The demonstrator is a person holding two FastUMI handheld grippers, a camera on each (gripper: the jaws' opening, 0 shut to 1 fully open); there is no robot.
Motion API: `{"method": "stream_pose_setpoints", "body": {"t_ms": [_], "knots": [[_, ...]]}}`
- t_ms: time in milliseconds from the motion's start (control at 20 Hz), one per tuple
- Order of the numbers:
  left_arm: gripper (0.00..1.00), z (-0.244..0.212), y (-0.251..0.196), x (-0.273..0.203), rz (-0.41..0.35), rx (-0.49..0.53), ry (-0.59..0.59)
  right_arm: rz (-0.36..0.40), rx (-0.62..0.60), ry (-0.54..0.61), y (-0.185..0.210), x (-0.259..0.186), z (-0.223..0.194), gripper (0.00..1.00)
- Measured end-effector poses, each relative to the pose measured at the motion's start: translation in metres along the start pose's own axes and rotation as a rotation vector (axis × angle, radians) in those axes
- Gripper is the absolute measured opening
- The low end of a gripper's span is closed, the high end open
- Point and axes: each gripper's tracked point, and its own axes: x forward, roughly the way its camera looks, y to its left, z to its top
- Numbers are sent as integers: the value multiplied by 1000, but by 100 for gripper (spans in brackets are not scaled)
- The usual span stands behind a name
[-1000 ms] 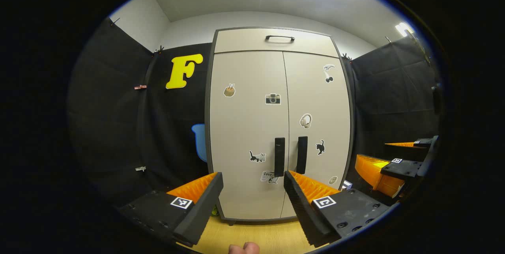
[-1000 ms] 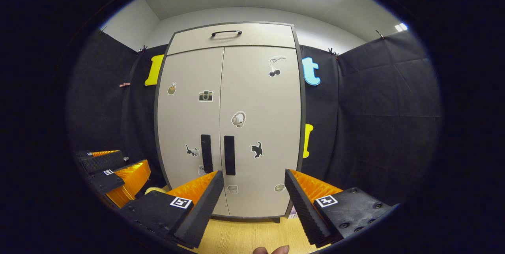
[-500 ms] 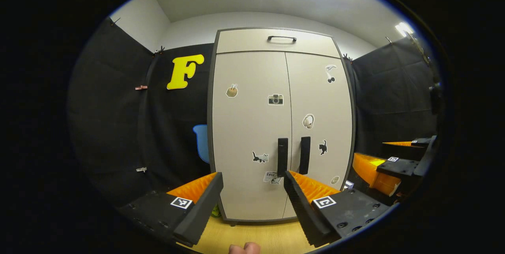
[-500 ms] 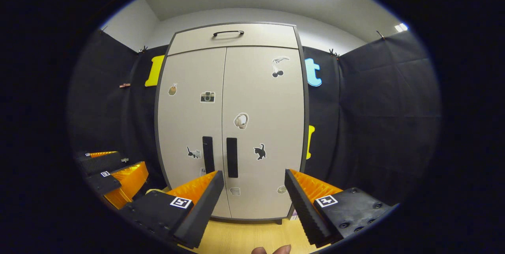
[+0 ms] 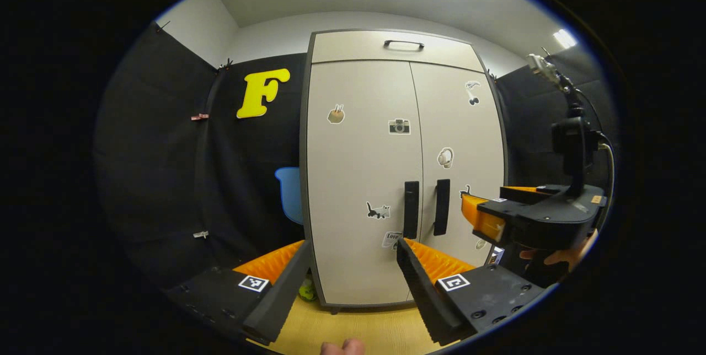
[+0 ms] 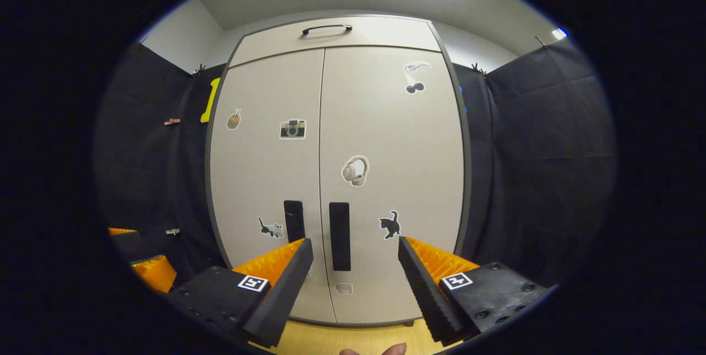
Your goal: Open the right door of the double-door shoe cabinet with the right hand, and open the left door with the left hand.
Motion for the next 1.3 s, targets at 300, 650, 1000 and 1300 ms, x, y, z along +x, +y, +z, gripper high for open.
{"method": "stream_pose_setpoints", "body": {"t_ms": [300, 650, 1000, 1300], "knots": [[95, -10, 25, 15, 14, -4, 7, -15, 32, 40, 12, 70, -30, 88], [95, -22, 48, 22, 31, 5, 25, -24, 8, 53, 15, 111, -48, 39], [95, -21, 59, 2, 56, -7, 20, -21, -7, 18, 13, 113, -47, 30], [95, -25, 59, -24, 81, -19, 35, 6, 1, 70, 11, 96, -48, 13]]}}
